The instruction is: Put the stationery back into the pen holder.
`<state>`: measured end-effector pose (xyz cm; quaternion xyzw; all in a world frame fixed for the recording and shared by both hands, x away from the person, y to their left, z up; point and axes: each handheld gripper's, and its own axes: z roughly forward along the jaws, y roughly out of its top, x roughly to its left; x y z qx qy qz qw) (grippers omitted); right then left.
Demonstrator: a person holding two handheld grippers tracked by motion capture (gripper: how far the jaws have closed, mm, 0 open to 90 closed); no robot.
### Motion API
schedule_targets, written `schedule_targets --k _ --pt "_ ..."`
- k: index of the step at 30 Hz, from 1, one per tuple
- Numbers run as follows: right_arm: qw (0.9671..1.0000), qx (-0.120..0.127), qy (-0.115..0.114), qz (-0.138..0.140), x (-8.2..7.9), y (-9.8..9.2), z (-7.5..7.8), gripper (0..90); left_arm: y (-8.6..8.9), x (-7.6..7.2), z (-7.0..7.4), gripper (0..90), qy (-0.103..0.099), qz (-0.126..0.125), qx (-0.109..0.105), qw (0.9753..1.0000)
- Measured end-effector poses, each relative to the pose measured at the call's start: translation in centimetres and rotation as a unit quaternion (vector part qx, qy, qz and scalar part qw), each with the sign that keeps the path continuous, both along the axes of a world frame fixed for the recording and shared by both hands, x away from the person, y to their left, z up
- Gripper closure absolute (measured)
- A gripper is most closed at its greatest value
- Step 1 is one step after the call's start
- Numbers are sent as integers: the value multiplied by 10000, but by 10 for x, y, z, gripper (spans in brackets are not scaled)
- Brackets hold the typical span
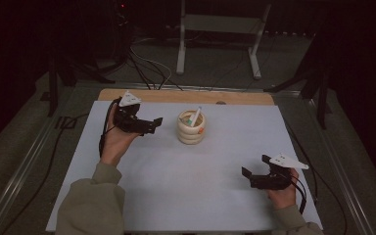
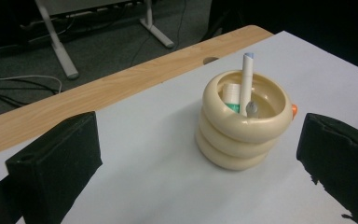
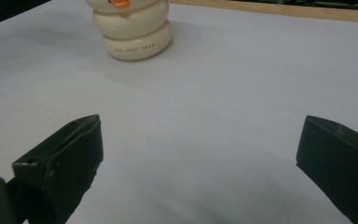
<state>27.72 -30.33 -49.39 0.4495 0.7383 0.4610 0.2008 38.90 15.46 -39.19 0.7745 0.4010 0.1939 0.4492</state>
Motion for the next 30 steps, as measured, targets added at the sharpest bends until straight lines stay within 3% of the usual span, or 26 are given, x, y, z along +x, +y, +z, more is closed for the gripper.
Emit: schedule_targets --k 9,17,30 --pt "10000 8 -38 -10 0 -1 0 7 17 -26 -8 3 -172 124 29 9998" --pt "10000 19 -28 -20 -1 0 1 7 31 -48 -23 3 -306 232 -85 9992" --pt "9999 75 -110 -33 -3 -1 3 7 49 -83 -62 3 -432 479 -313 9974"
